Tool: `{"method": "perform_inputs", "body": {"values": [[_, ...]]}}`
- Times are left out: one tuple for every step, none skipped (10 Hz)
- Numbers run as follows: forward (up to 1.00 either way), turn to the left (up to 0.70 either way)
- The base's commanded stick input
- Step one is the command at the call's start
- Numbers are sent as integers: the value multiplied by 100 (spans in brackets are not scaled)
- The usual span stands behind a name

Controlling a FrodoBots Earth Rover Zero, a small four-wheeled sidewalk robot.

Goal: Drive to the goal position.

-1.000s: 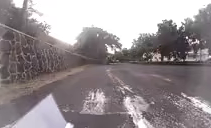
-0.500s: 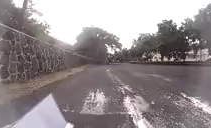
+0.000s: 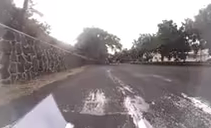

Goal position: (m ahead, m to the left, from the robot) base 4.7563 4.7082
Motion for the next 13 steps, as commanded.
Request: {"method": "perform_inputs", "body": {"values": [[45,0],[45,0],[45,0],[45,0],[45,0],[45,0],[45,0],[45,0],[45,0],[45,0],[45,0],[45,0],[45,0]]}}
